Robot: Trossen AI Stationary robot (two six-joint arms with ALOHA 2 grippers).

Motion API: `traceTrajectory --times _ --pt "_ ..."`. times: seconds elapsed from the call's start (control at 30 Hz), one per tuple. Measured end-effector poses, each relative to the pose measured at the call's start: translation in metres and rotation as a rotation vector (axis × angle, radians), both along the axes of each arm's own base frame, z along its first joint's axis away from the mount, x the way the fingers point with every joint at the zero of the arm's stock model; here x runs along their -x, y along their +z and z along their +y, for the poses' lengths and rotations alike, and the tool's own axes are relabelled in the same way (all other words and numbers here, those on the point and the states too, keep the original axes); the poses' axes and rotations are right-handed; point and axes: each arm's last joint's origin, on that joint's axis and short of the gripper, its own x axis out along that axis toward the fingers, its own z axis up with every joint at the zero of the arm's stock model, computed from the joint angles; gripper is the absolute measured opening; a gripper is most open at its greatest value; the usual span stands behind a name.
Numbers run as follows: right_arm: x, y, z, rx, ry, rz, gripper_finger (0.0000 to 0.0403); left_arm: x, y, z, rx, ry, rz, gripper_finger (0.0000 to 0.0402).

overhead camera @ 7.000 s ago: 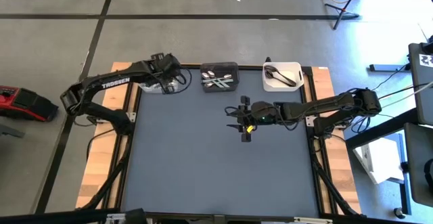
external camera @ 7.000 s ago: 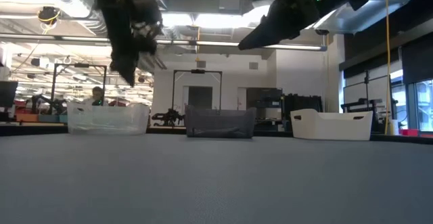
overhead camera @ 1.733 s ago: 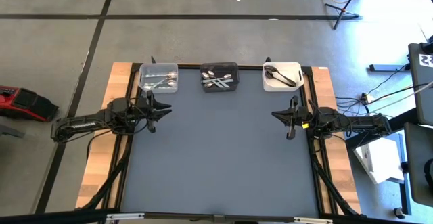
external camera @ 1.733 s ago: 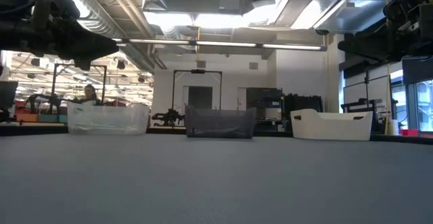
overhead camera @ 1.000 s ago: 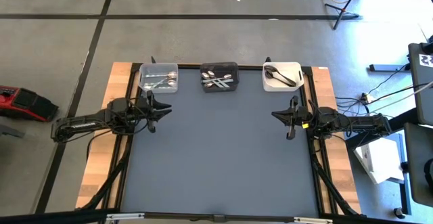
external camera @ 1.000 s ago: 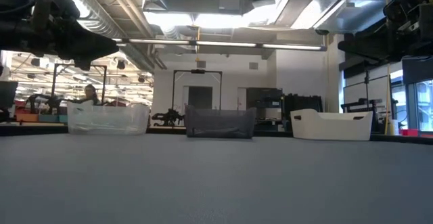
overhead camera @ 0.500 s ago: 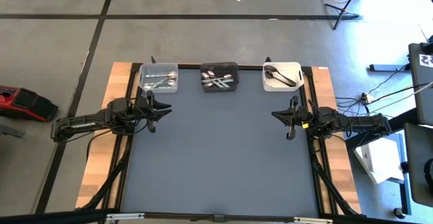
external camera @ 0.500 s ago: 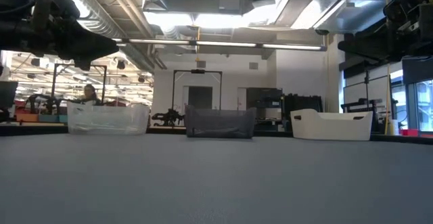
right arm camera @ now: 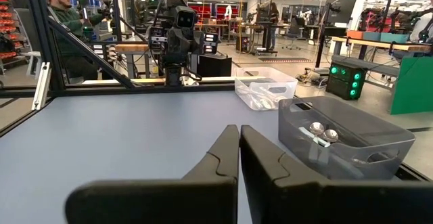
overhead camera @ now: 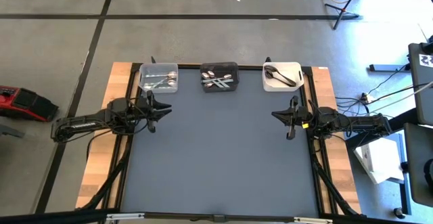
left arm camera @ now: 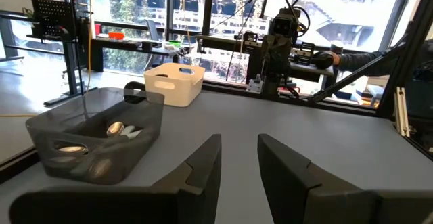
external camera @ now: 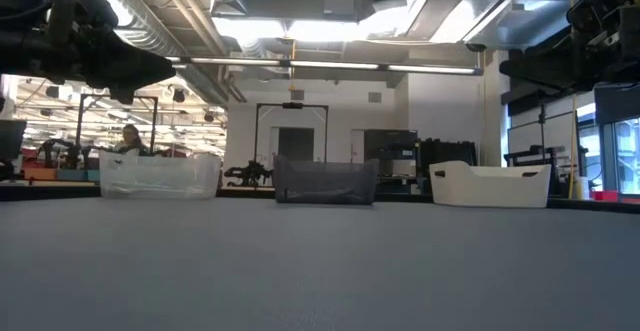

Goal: Sort silverware by color (type)
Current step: Return to Home Position

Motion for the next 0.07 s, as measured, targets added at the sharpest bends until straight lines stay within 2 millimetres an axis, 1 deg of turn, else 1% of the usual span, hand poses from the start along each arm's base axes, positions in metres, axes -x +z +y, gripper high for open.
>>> traceTrajectory --times 0.07 --pt "0.0000 0.0000 0.0000 0.000 0.000 0.000 0.0007 0.0000 0.0000 0.0000 0.000 0.000 0.000 0.0092"
